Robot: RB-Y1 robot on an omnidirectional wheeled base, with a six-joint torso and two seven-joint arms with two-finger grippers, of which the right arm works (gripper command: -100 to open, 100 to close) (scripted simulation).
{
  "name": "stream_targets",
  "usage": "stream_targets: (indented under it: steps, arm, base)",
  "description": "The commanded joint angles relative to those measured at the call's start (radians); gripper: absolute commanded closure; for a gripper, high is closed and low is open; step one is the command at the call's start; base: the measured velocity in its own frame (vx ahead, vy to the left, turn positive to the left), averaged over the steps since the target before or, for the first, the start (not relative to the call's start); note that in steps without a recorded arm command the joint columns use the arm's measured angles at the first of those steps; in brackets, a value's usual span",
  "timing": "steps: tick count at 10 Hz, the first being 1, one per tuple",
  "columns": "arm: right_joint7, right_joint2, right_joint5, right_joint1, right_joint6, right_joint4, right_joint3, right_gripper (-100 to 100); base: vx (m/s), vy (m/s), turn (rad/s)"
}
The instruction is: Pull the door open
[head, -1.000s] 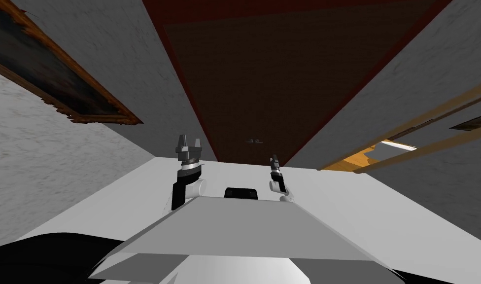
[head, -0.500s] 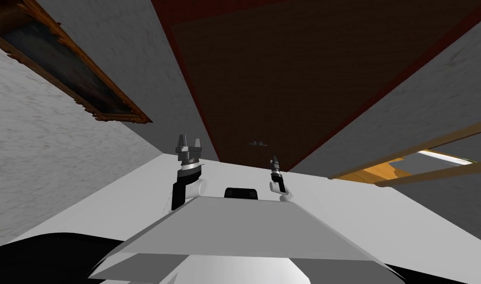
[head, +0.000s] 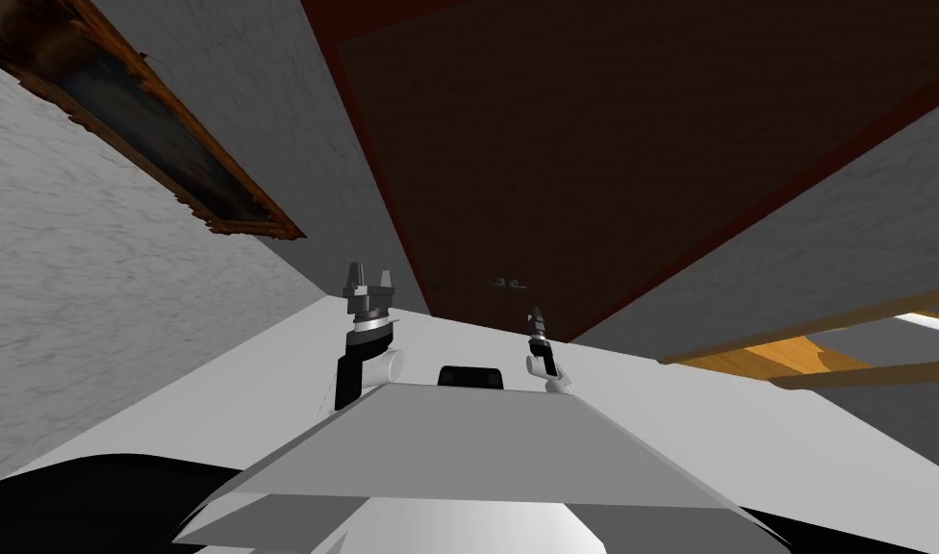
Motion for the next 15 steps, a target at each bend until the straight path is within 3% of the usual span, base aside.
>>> stream_targets:
  steps: [1, 8, 13, 15]
  arm:
    - [-0.005, -0.004, -0.006, -0.017, -0.007, 0.044, -0.005, -100]
    - [-0.024, -0.015, -0.031, -0.079, -0.029, 0.212, -0.025, -100]
    - [-0.032, -0.018, -0.041, -0.104, -0.038, 0.276, -0.033, -100]
    - [-0.031, -0.018, -0.041, -0.100, -0.032, 0.268, -0.033, -100]
  base:
    - [0.073, -0.026, 0.121]
    - [0.080, -0.033, 0.103]
    - [0.054, -0.023, 0.065]
    - [0.034, -0.012, 0.024]
